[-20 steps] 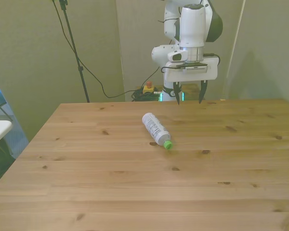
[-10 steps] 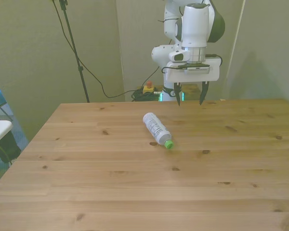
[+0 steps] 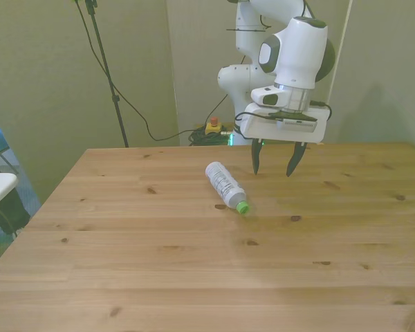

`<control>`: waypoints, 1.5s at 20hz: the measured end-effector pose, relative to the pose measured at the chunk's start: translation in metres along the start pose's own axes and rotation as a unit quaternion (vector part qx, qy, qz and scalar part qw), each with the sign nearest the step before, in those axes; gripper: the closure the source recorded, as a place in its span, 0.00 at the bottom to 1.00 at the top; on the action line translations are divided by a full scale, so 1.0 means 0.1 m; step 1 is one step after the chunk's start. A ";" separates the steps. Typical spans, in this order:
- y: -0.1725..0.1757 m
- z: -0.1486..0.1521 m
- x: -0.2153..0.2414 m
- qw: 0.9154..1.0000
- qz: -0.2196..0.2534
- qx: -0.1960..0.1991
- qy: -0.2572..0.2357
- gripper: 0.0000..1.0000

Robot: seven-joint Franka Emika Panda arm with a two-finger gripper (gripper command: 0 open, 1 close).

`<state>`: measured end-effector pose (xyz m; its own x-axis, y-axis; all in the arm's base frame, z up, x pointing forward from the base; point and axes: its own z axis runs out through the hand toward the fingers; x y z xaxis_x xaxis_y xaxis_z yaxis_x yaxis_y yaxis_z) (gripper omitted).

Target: Stand the water bottle

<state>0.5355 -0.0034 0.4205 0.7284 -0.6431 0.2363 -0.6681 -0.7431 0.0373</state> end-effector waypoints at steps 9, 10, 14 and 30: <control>0.20 0.23 0.41 1.000 0.005 -0.019 -0.003 0.00; 0.22 0.27 0.44 1.000 0.004 -0.022 -0.004 0.00; 0.24 0.39 0.55 1.000 0.006 -0.028 0.000 0.00; 0.15 0.84 0.75 1.000 0.010 -0.027 0.004 1.00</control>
<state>0.5929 -0.0777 0.3568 0.7132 -0.6568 0.2447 -0.6907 -0.7181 0.0855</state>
